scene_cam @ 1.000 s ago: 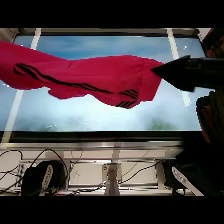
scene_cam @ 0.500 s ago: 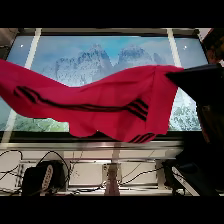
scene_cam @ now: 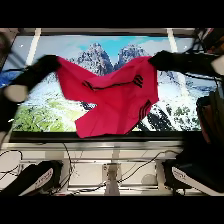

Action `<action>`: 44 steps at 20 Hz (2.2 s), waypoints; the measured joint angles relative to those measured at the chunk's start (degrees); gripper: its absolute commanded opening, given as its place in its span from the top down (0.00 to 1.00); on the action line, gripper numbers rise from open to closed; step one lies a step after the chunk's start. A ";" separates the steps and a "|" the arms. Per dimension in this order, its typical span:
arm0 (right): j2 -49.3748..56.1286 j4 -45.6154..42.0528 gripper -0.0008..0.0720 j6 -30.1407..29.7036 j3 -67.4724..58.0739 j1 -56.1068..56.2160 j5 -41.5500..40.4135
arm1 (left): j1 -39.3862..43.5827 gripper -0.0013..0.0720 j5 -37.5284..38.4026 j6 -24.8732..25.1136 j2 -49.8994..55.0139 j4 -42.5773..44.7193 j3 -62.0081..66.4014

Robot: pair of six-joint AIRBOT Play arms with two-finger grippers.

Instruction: Fold the clothes and pants, and hang the long-sleeved shirts on hangers.

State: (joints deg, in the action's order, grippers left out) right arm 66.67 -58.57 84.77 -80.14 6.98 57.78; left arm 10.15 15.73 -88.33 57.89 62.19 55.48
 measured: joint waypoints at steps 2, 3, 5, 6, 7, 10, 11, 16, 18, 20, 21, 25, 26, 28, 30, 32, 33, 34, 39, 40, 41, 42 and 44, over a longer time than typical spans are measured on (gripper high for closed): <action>5.44 -3.04 0.97 0.00 0.22 -0.11 -2.25 | 4.70 0.96 -6.82 2.08 6.32 -0.26 0.00; 7.87 -4.44 0.96 0.00 0.28 -0.15 -3.41 | 6.54 0.96 -10.38 2.95 9.29 -0.39 0.00; 11.56 -6.49 0.96 0.02 0.39 -0.15 -6.34 | 8.76 0.96 -16.11 3.91 13.84 -0.57 0.00; 12.87 -7.02 0.96 0.02 0.39 -0.15 -8.28 | 9.38 0.96 -18.10 4.26 15.45 -0.63 0.00; 13.88 -7.58 0.97 0.02 0.42 -0.15 -9.99 | 9.88 0.96 -19.93 4.42 16.81 -0.63 0.00; 15.67 -8.50 0.96 0.02 0.44 -0.15 -17.29 | 10.67 0.96 -23.47 4.83 19.06 -0.66 0.00; 15.98 -8.72 0.97 0.04 0.44 -0.15 -19.74 | 10.80 0.96 -24.09 4.94 19.43 -0.66 0.00; 16.59 -9.07 0.29 0.04 0.44 -0.15 -26.43 | 11.06 0.29 -25.66 5.22 20.26 -0.61 0.00; 16.72 -9.14 0.17 0.04 0.42 -0.15 -27.39 | 11.06 0.23 -25.81 5.20 20.46 -0.61 0.00; 16.74 -9.27 0.18 0.04 0.42 -0.17 -28.06 | 10.80 0.23 -25.97 5.22 20.68 -0.59 0.00; 16.74 -9.44 0.18 0.04 0.42 -0.17 -28.26 | 10.47 0.23 -25.97 5.22 20.76 -0.59 0.00; 16.65 -12.24 0.22 0.02 0.37 -1.31 -27.45 | 7.93 0.23 -22.77 5.20 19.91 -0.83 0.02; 16.65 -12.83 0.30 0.02 0.33 -2.32 -26.29 | 6.80 0.23 -19.37 5.20 19.32 -0.83 0.02; 16.61 -14.23 0.34 0.07 0.33 -5.90 -21.62 | 4.20 0.23 -10.78 5.22 18.25 -0.85 0.02; 16.83 -15.17 0.34 0.13 0.33 -10.60 -14.97 | 1.66 0.23 -1.99 5.20 17.57 -0.94 0.00; 17.29 -15.54 0.34 0.17 0.33 -16.04 -6.47 | 0.09 0.23 3.96 5.20 17.16 -1.03 0.02; 17.73 -15.56 0.34 0.13 0.35 -18.84 -1.62 | -0.33 0.23 5.88 5.20 17.07 -1.05 0.00; 18.32 -15.34 0.34 -0.24 0.44 -21.46 2.86 | -0.50 0.23 7.23 5.20 16.96 -1.09 0.02; 22.05 -7.61 0.34 -4.72 2.49 -29.70 16.48 | -0.17 0.23 9.99 5.20 16.79 -1.38 0.02; 22.77 -6.51 0.34 -5.57 3.34 -30.34 17.35 | -0.13 0.23 10.27 5.20 16.79 -1.38 0.02; 23.39 -5.51 0.34 -6.36 4.20 -30.75 17.68 | -0.07 0.23 10.32 5.20 16.79 -1.38 0.02; 24.00 -4.76 0.34 -7.30 5.11 -31.12 17.64 | 0.00 0.23 10.47 5.20 16.79 -1.38 0.02; 25.05 -2.84 0.33 -9.42 6.88 -31.52 17.14 | 0.04 0.23 10.56 5.20 16.79 -1.38 0.02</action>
State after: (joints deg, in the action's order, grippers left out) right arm 91.72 -61.41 75.35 -73.25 -24.53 74.91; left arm 10.20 26.28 -83.13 74.67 60.82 55.51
